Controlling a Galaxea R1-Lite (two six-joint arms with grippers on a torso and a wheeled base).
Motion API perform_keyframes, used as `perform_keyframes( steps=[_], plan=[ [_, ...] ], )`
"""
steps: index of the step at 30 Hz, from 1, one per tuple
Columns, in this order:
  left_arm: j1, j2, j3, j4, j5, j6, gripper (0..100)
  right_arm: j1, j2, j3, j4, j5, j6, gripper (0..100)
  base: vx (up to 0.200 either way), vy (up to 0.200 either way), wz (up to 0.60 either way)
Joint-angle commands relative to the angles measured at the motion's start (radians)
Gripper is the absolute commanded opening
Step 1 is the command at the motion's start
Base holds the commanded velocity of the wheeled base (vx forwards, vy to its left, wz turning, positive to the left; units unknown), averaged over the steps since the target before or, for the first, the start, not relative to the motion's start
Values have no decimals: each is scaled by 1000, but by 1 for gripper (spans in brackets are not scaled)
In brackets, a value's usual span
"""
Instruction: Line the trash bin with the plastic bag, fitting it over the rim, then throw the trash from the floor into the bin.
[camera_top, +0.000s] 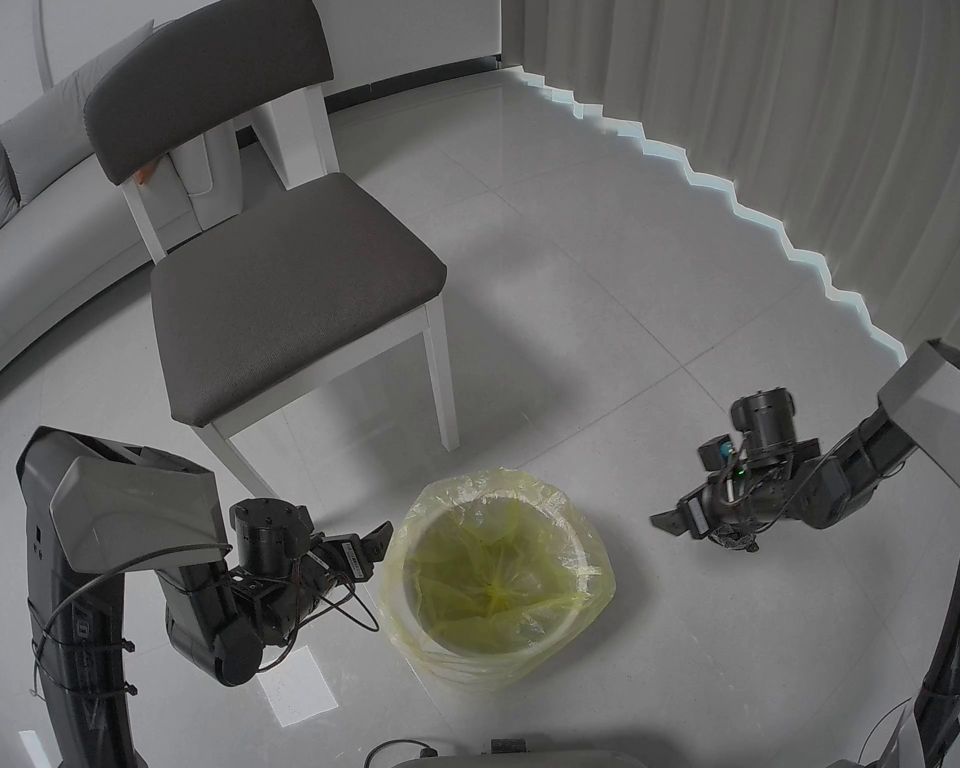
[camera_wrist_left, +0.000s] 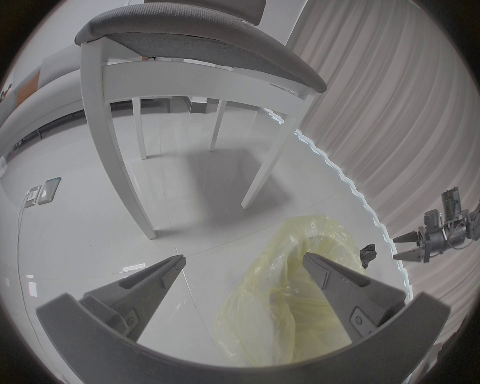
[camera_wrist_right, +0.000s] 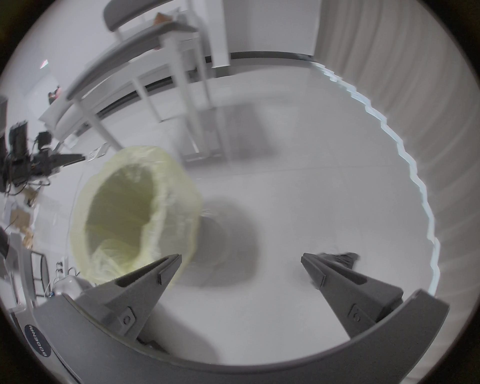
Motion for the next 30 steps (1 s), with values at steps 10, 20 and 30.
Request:
perform_keyframes(
  steps=[10,20,30],
  plan=[
    [14,-4,37,-61,2,5,100,-302,158,-86,-8,23,-110,100,0,0,0],
    [30,-6,57,-62,8,8,100,-383,385,-293,-12,11,-156,100,0,0,0],
    [27,-1,57,-61,34,25,100,-382,485,-511,118,14,-152,100,0,0,0]
  ],
)
